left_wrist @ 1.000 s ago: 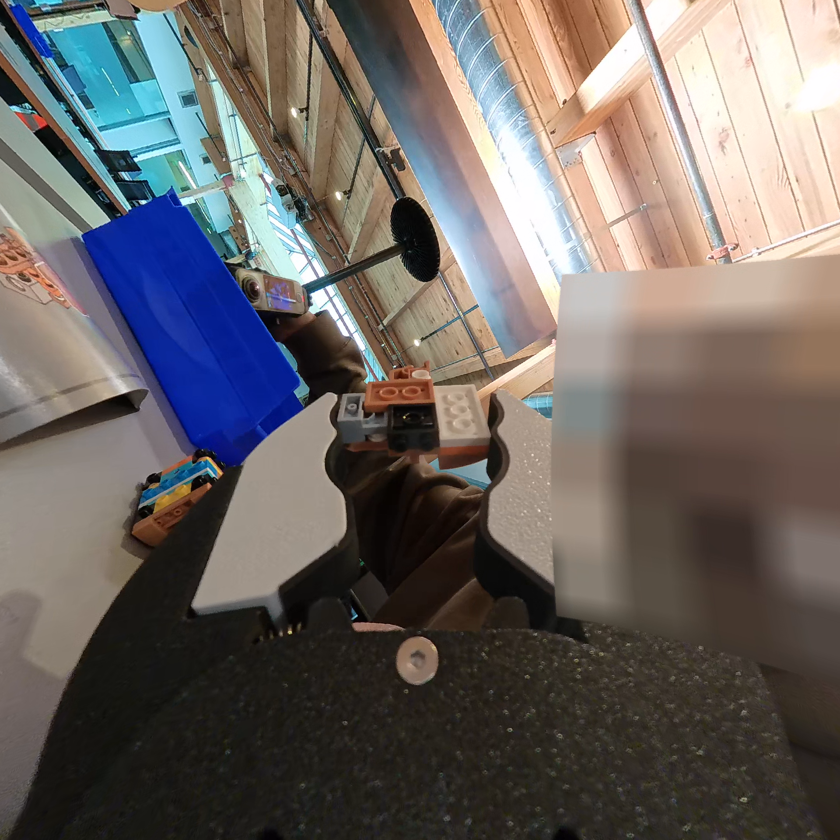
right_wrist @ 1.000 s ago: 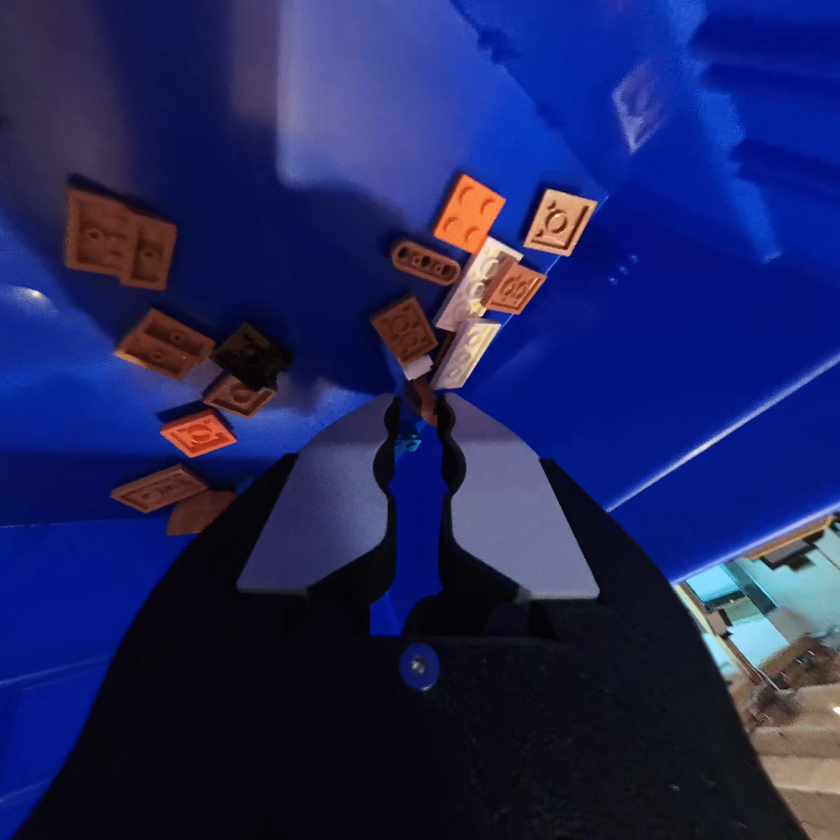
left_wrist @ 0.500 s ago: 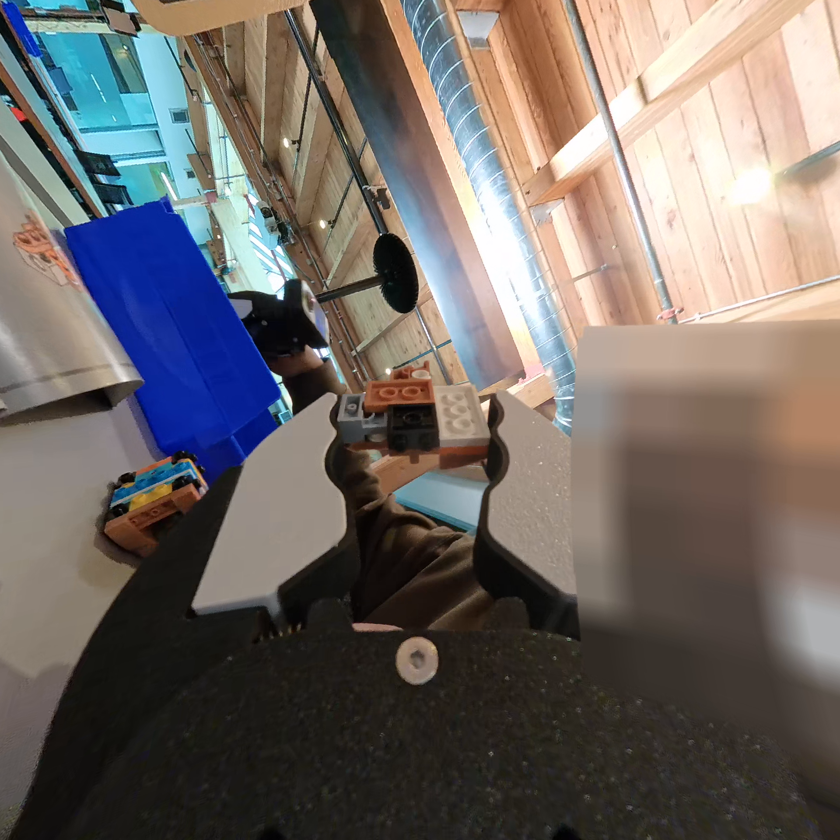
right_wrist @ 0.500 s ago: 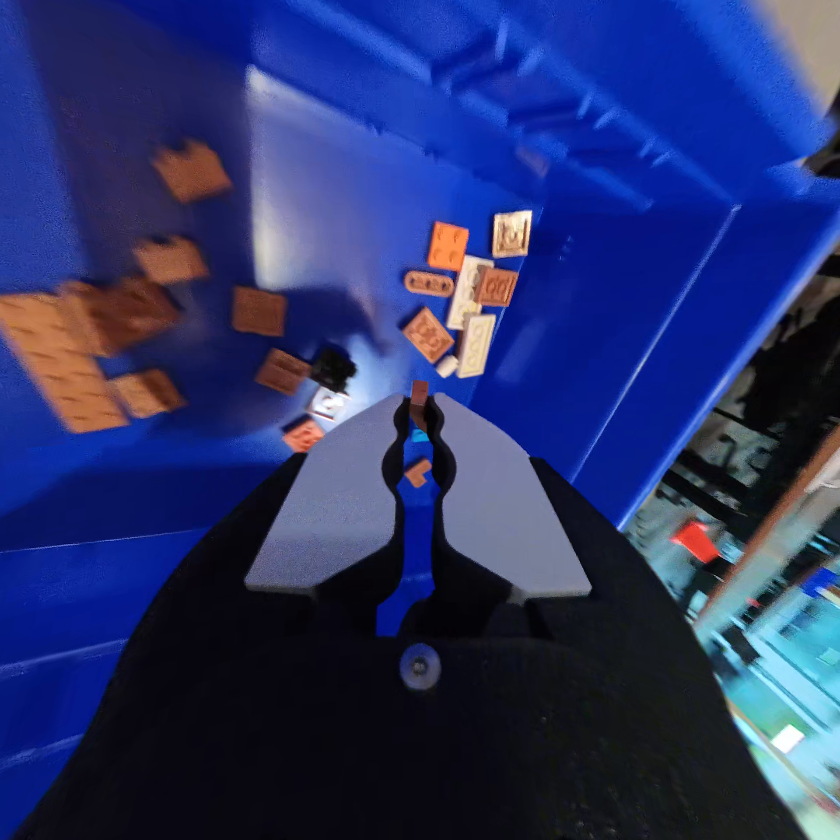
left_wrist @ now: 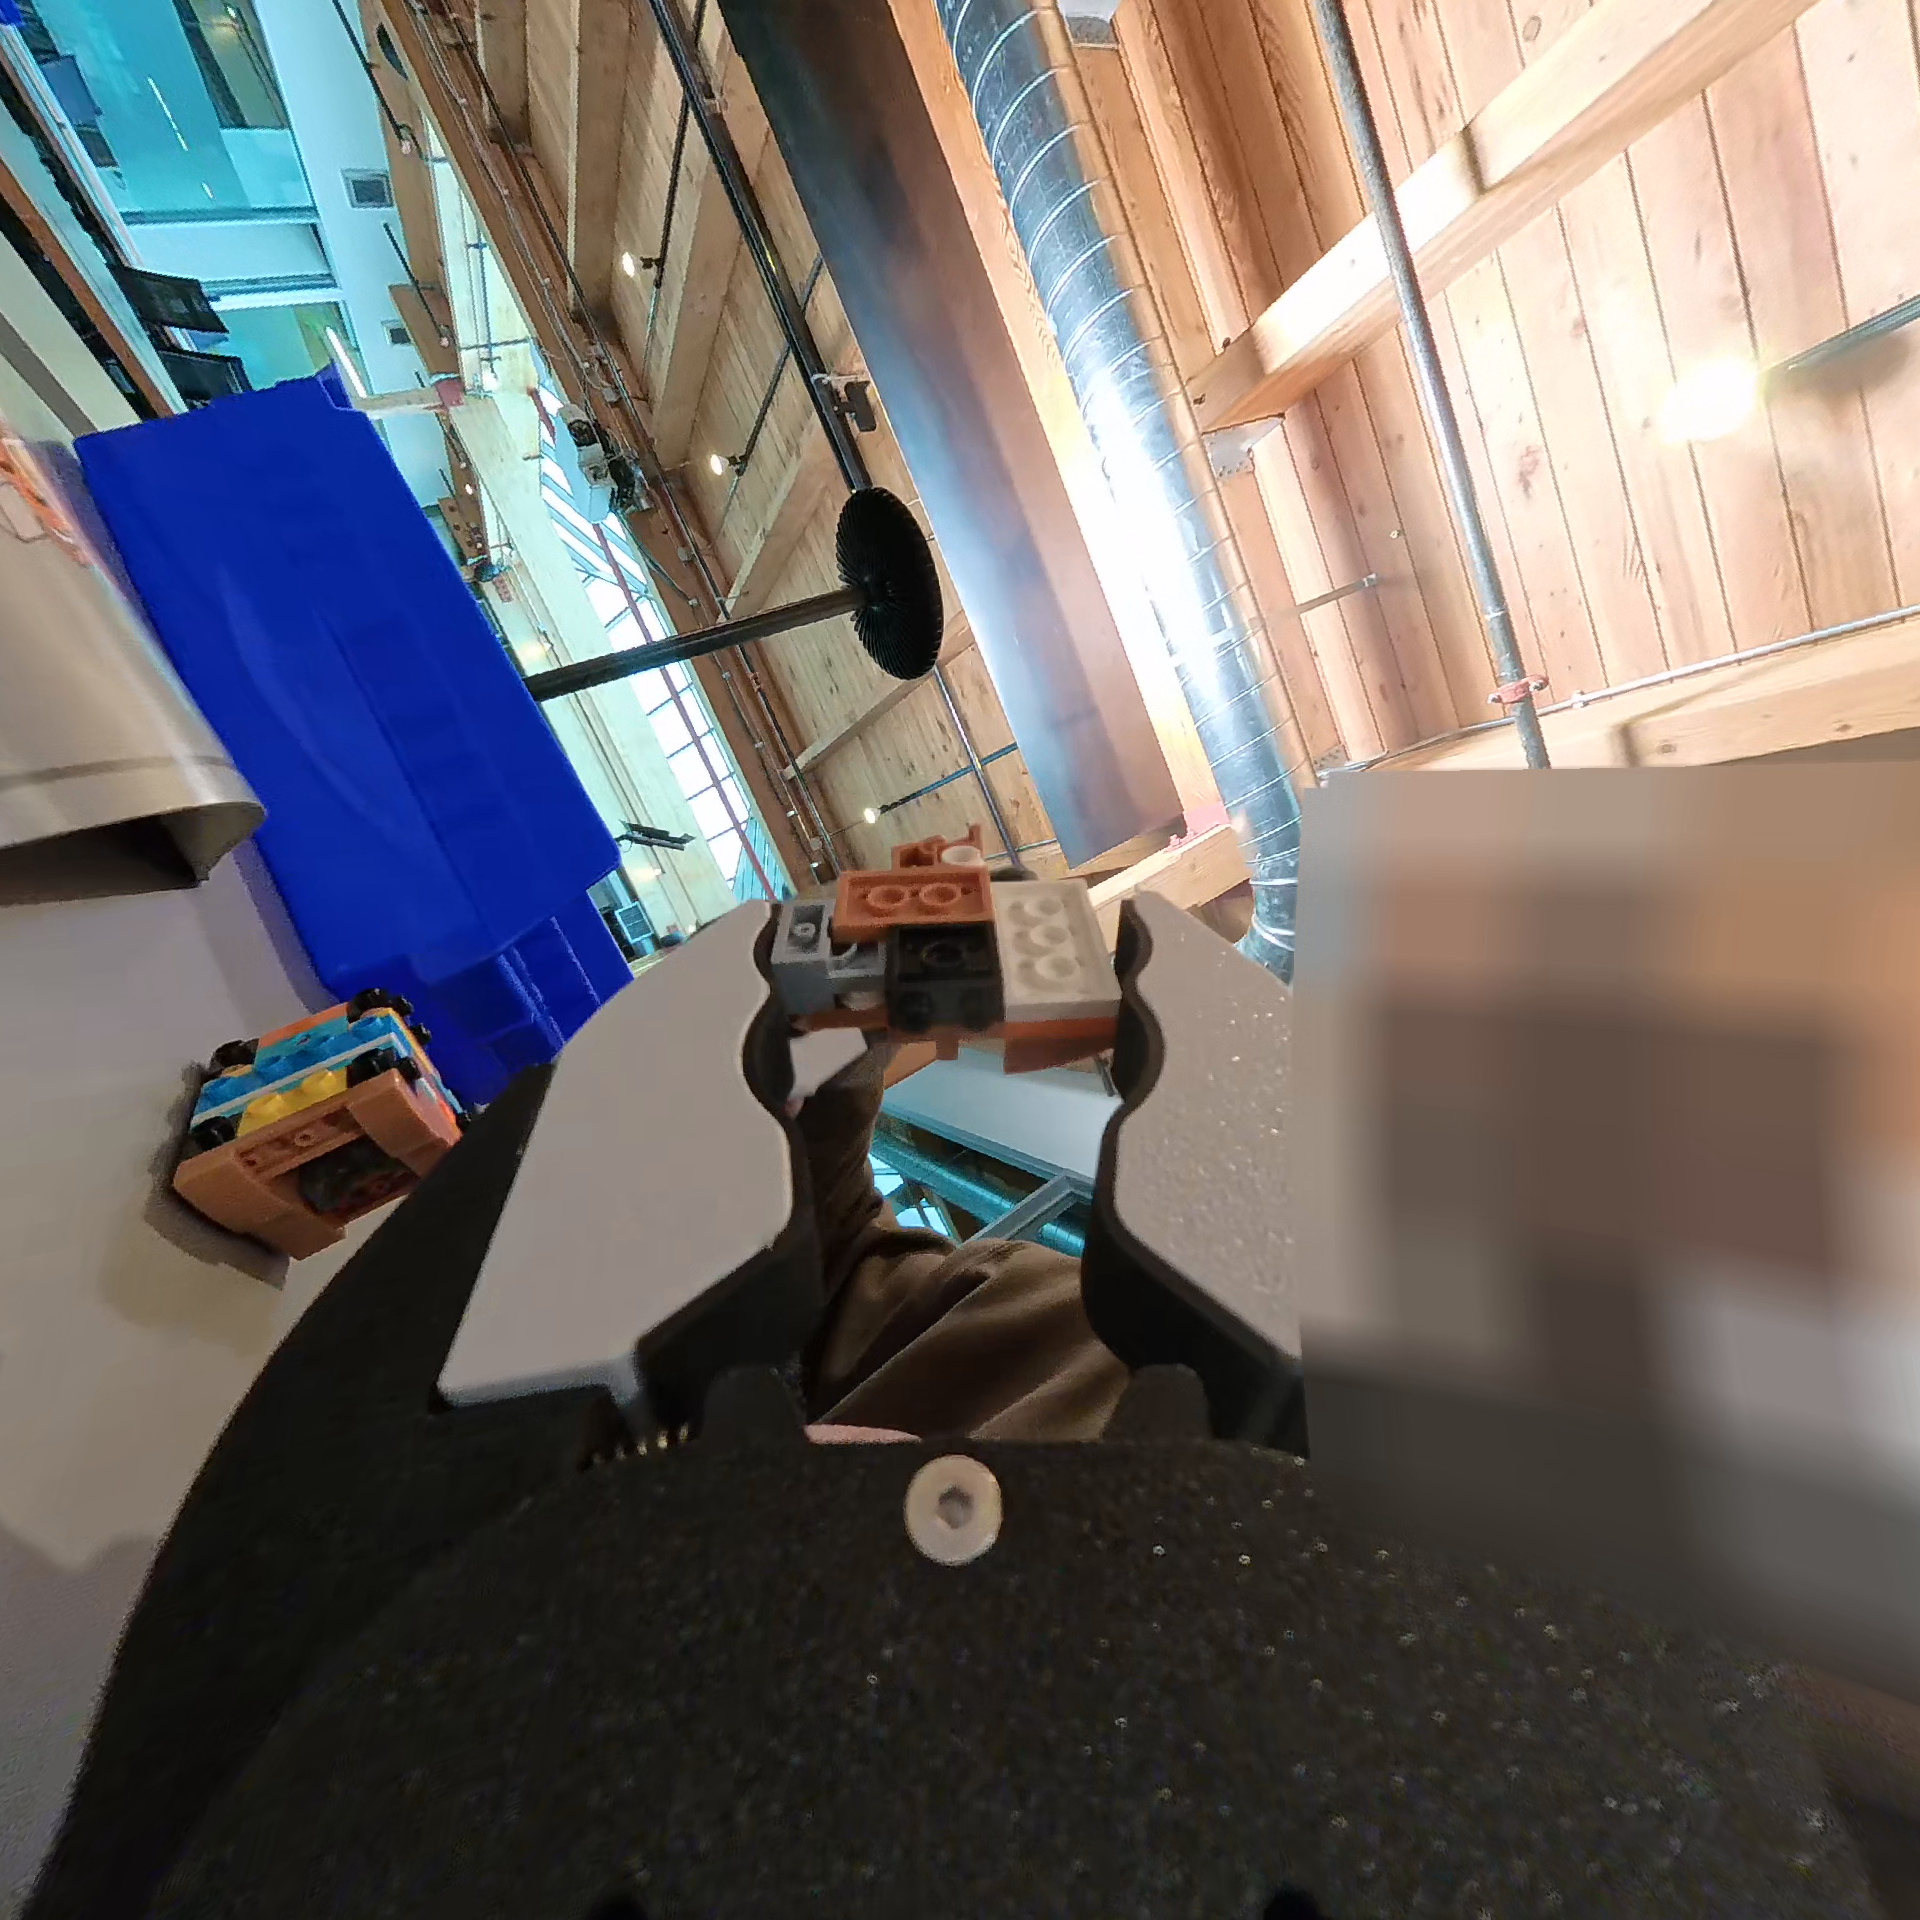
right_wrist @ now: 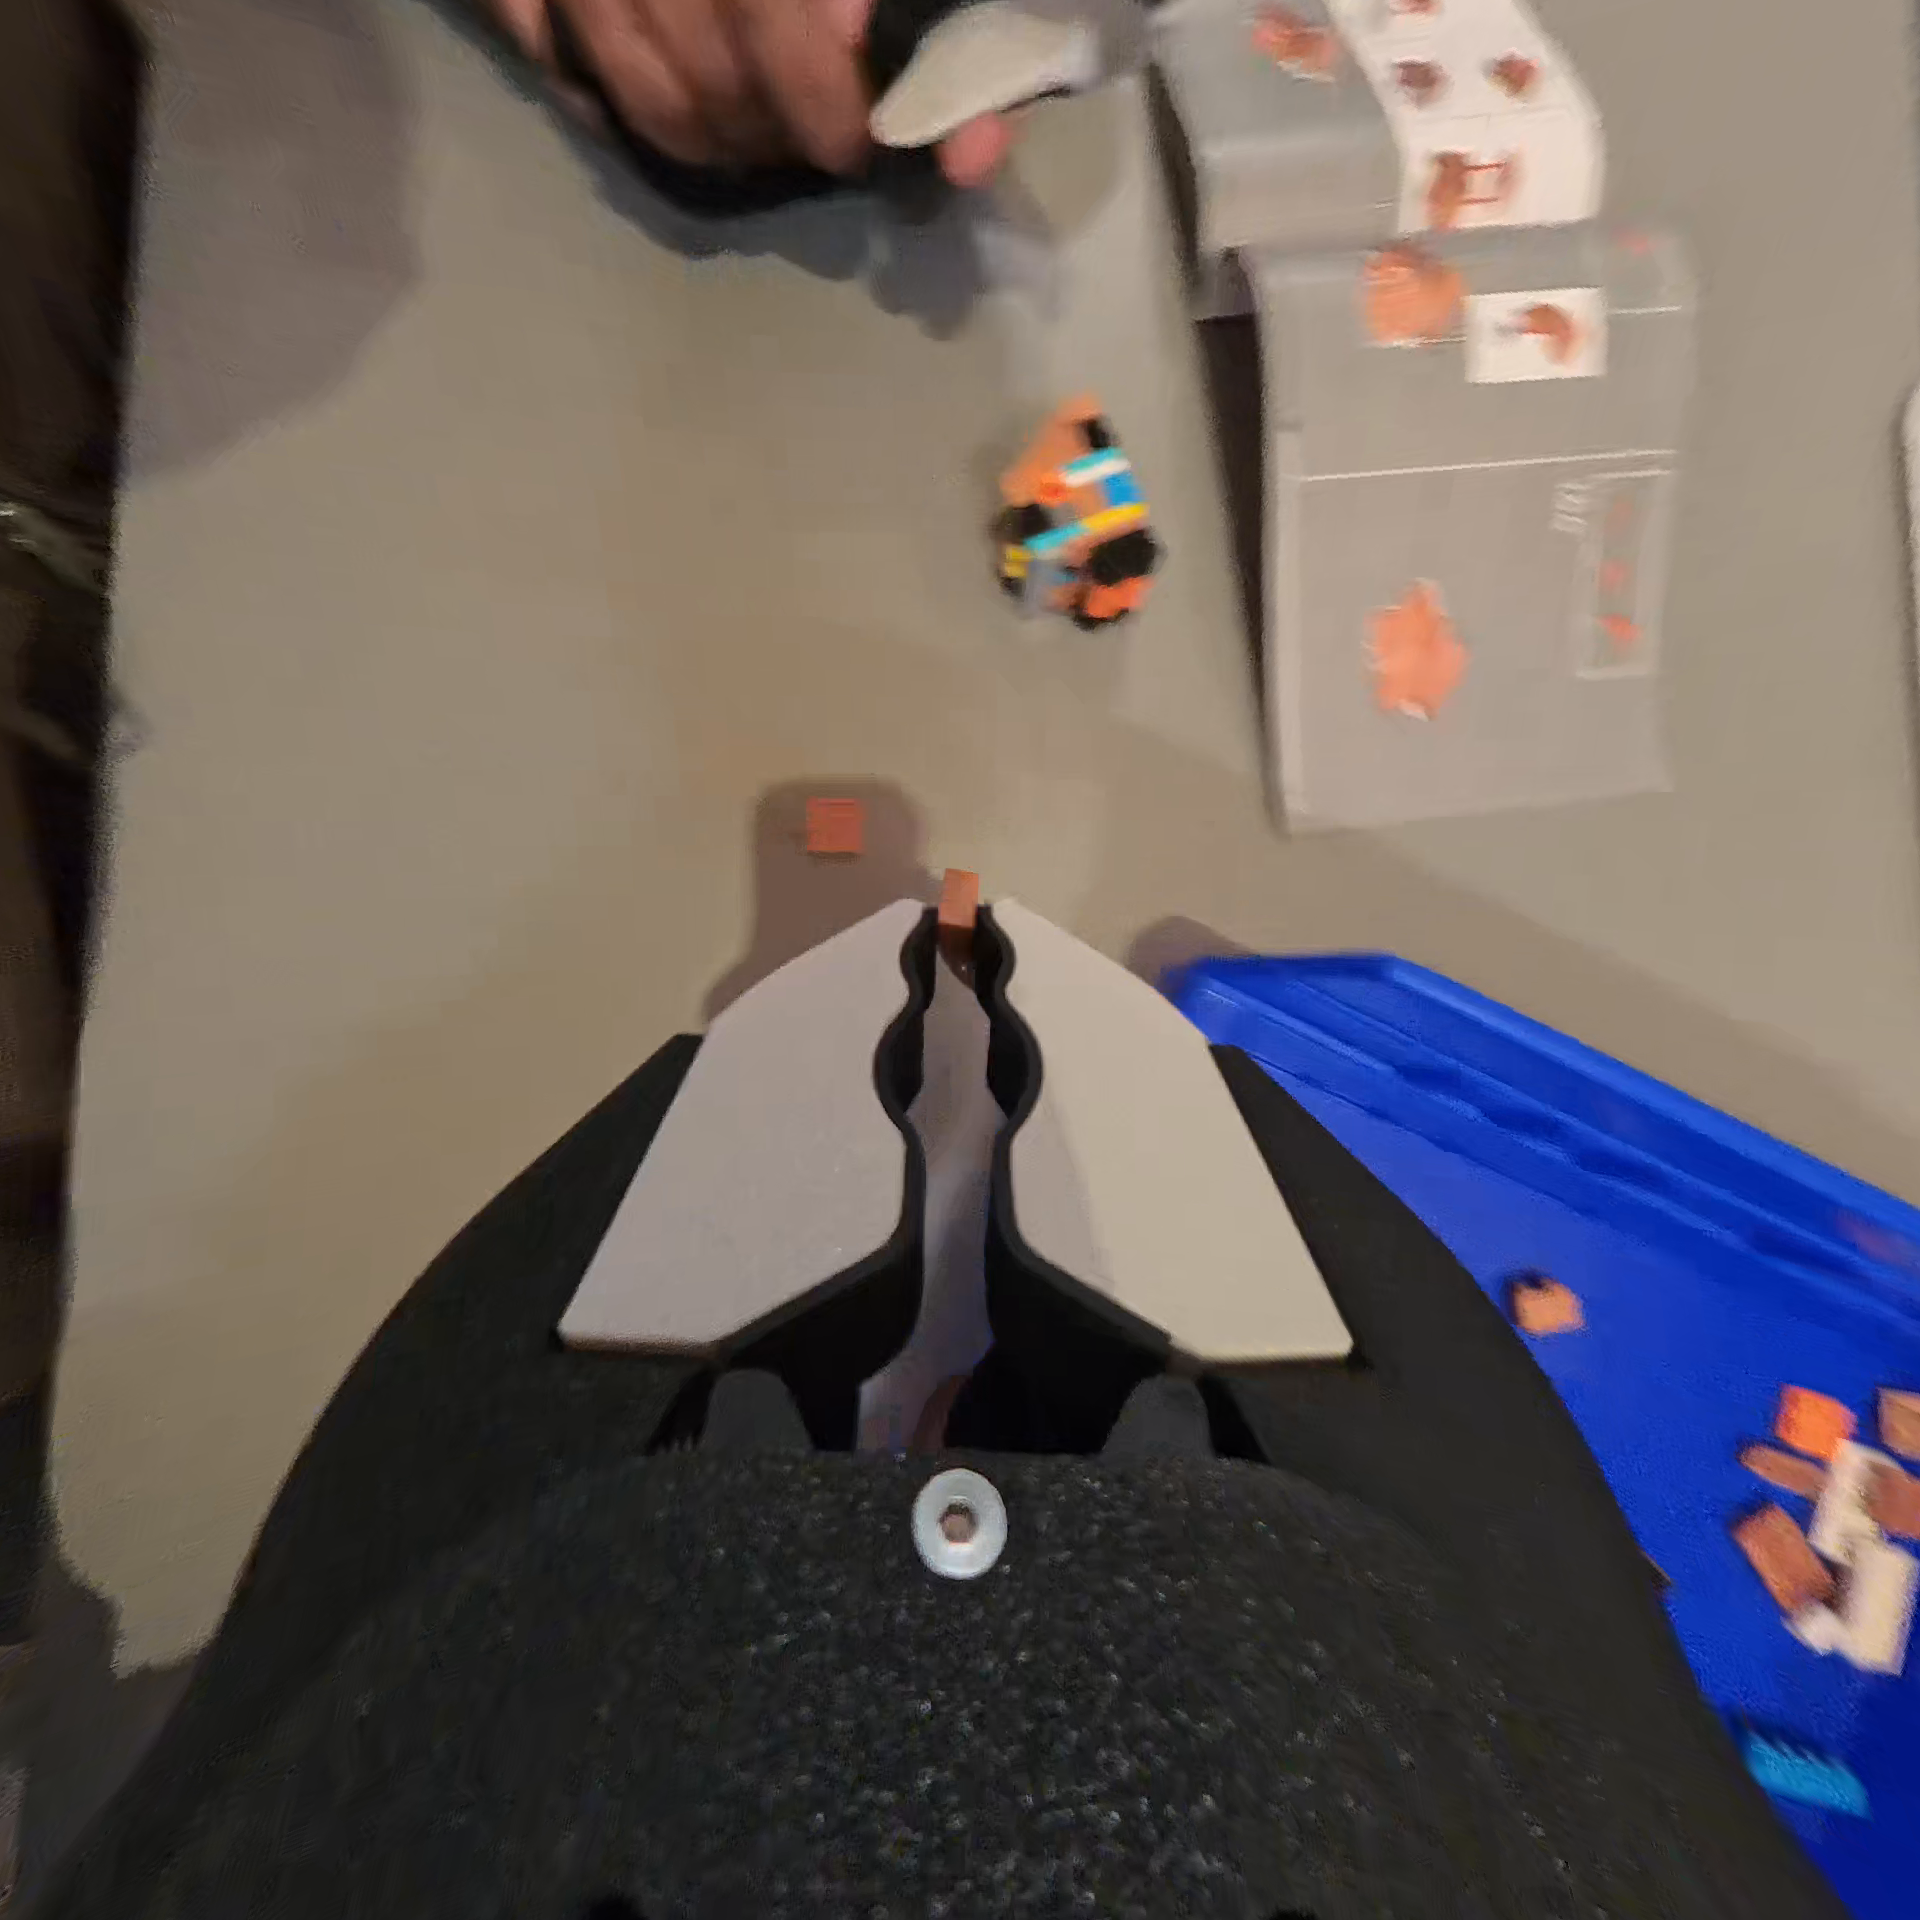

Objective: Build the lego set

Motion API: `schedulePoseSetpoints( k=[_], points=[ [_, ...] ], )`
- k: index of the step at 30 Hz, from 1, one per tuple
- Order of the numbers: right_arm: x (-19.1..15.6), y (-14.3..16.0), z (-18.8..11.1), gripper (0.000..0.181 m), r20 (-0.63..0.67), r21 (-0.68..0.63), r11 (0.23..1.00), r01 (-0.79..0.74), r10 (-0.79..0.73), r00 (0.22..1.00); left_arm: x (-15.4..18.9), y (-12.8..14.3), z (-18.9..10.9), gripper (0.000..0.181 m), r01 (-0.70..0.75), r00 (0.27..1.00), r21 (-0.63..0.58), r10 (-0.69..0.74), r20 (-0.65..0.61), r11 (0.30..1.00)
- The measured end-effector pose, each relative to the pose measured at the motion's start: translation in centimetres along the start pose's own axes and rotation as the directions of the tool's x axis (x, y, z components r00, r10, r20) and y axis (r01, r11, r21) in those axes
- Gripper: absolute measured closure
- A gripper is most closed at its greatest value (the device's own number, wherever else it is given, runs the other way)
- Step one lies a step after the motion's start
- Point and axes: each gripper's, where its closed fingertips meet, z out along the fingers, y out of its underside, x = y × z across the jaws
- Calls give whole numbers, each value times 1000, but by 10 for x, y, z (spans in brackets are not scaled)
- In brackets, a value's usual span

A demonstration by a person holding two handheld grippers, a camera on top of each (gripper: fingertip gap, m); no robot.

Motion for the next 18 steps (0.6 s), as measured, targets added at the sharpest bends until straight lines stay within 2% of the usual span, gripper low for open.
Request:
schedulePoseSetpoints(
  k=[4, 7, 13, 18],
  points=[
    [-34, 14, 40, 175, 95, -117, 993, 28, -17, 995, 1, 2, 1, 121, -23, 1000, -14, 23, 5, 1000],
    [-46, 27, 59, 175, 110, -194, 979, 63, -42, 993, 3, 2, 1, 121, -41, 999, -20, 41, 10, 999],
    [-53, 39, 71, 174, 109, -229, 970, 80, -57, 992, 2, 3, 1, 121, -51, 999, -28, 51, 16, 998],
    [-49, 38, 66, 171, 83, -199, 978, 68, -52, 995, 2, 3, 1, 121, -61, 998, -35, 62, 20, 998]
  ],
)
